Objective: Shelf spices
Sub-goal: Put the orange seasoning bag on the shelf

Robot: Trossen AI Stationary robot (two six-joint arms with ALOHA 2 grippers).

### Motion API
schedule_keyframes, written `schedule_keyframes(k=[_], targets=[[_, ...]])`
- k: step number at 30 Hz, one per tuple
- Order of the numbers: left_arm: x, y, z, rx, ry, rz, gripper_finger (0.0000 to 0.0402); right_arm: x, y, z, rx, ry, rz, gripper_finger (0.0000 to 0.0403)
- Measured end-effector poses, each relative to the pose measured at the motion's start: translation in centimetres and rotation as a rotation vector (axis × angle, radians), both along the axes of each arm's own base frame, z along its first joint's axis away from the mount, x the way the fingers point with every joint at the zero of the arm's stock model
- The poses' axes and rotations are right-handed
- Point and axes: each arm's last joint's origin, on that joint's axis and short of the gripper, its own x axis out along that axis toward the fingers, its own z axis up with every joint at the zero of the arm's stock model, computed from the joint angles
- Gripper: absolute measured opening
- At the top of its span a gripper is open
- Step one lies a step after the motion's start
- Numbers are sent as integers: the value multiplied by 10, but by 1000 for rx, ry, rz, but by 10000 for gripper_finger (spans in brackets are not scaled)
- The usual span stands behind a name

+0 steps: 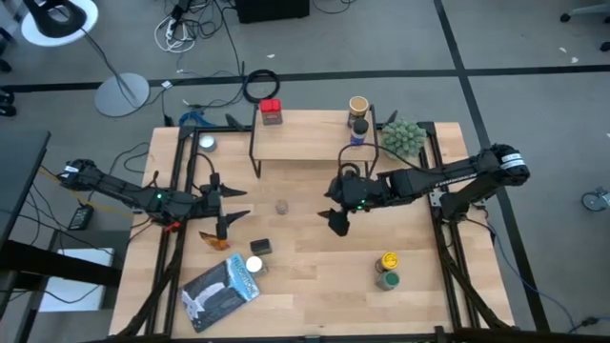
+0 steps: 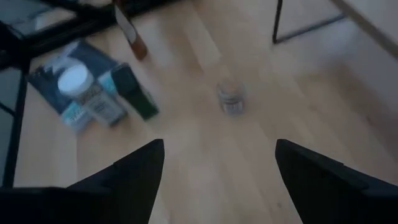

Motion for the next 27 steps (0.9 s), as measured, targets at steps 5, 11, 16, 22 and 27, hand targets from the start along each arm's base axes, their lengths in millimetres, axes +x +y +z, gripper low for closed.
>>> schedule_keyframes(k=[5, 11, 16, 22, 27], targets=[[0, 0, 0, -1, -3, 0, 272, 28, 13, -27, -79, -25, 80, 307], [0, 0, 2, -1, -22, 9, 272, 61, 27, -53, -141, -164, 203, 307], [0, 0, 1, 1, -15, 10, 272, 74, 30, -64, -171, -244, 221, 307], [0, 0, 2, -2, -21, 10, 272, 79, 37, -70, -152, -283, 247, 307], [0, 0, 2, -1, -20, 10, 272, 80, 45, -73, -148, -305, 266, 307]])
